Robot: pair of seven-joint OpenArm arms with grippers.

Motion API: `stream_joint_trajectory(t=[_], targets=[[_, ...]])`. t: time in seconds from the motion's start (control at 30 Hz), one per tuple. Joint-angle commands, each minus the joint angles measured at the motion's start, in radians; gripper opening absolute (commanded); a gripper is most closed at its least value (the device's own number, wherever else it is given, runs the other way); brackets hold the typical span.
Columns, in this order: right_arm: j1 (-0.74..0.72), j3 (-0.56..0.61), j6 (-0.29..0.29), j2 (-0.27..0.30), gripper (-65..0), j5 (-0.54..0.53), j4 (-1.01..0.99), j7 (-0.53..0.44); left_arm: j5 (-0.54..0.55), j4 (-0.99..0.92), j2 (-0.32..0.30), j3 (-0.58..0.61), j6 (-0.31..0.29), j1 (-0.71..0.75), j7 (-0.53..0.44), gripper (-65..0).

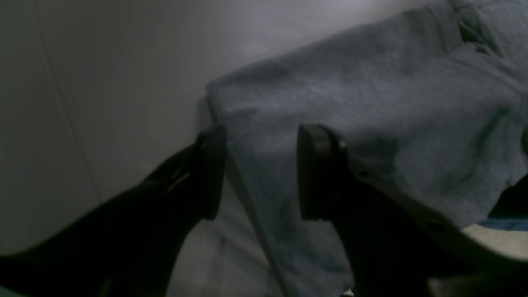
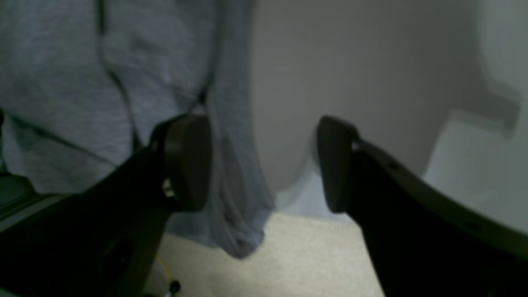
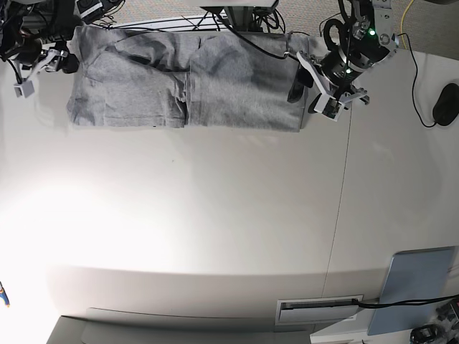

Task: Fold the T-shirt properly
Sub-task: 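Release the right gripper and regrasp the bundle's end, then lift and flip the folded bundle with the right gripper onto itself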

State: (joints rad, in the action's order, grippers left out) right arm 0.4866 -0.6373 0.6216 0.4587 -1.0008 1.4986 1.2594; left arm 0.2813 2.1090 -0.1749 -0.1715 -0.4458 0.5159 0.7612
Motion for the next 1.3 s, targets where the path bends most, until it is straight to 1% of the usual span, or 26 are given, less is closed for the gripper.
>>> stream_joint_trajectory(t=[0.0,0.1,0.17,0.3,0.43,0.47,0.5,0.6,0.7,0.73,0.87,1.0,1.1,1.2,1.27], targets=[[-0.002,0.026,-0.008,0.015,-25.5,-0.006,-0.005,0.005,0.011,0.015,-0.005,-0.003,0.0,0.0,-0.021,-38.0],[-0.002,0.108,-0.014,0.016,-25.5,-0.005,-0.007,-0.039,0.011,0.015,-0.005,-0.003,0.0,0.0,-0.021,-38.0],[-0.002,0.16,-0.034,0.015,-25.5,-0.005,-0.007,-0.064,0.011,0.015,-0.005,-0.003,0.0,0.0,-0.021,-38.0],[-0.01,0.253,-0.05,0.015,-25.5,-0.005,-0.007,-0.061,0.011,0.015,-0.005,-0.003,0.0,0.0,-0.021,-38.0],[-0.01,0.323,-0.049,0.005,-26.1,-0.005,-0.007,-0.08,0.011,0.015,-0.005,-0.003,0.0,0.0,-0.021,-38.0],[-0.01,0.329,-0.049,-0.005,-28.1,-0.004,-0.007,-0.082,0.011,0.015,-0.005,-0.003,0.0,0.0,-0.021,-38.0],[-0.011,0.331,-0.049,-0.017,-31.9,-0.004,-0.007,-0.083,0.011,0.015,-0.005,-0.003,0.0,0.0,-0.021,-38.0],[-0.022,0.328,-0.049,-0.046,-45.8,0.014,-0.007,-0.087,0.011,0.015,-0.006,-0.003,0.0,0.0,-0.018,-38.0],[-0.025,0.328,-0.049,-0.05,-60.9,0.042,-0.007,-0.116,0.01,0.015,-0.006,-0.003,0.0,0.0,-0.009,-38.0],[-0.03,0.325,-0.049,-0.049,-64.6,0.054,-0.006,-0.132,0.01,0.015,-0.006,-0.003,0.0,0.0,-0.004,-38.0],[-0.058,0.276,-0.049,-0.048,-65.0,0.093,-0.006,-0.146,0.01,0.015,-0.006,-0.003,0.0,0.0,0.008,-38.0],[-0.101,0.153,-0.045,-0.043,-65.0,0.097,-0.006,-0.144,0.01,0.015,-0.006,-0.003,0.0,0.0,0.008,-38.0],[-0.126,0.054,-0.017,-0.016,-65.0,0.097,0.0,-0.128,0.01,0.015,-0.006,-0.003,0.003,0.0,0.008,-38.0],[-0.129,-0.005,-0.016,0.008,-65.0,0.097,0.063,-0.101,0.011,0.015,-0.005,-0.003,0.003,0.0,0.007,-38.0],[-0.129,-0.019,-0.019,0.008,-65.0,0.096,0.14,-0.063,0.01,0.015,-0.005,-0.003,0.003,0.0,0.006,-38.0]])
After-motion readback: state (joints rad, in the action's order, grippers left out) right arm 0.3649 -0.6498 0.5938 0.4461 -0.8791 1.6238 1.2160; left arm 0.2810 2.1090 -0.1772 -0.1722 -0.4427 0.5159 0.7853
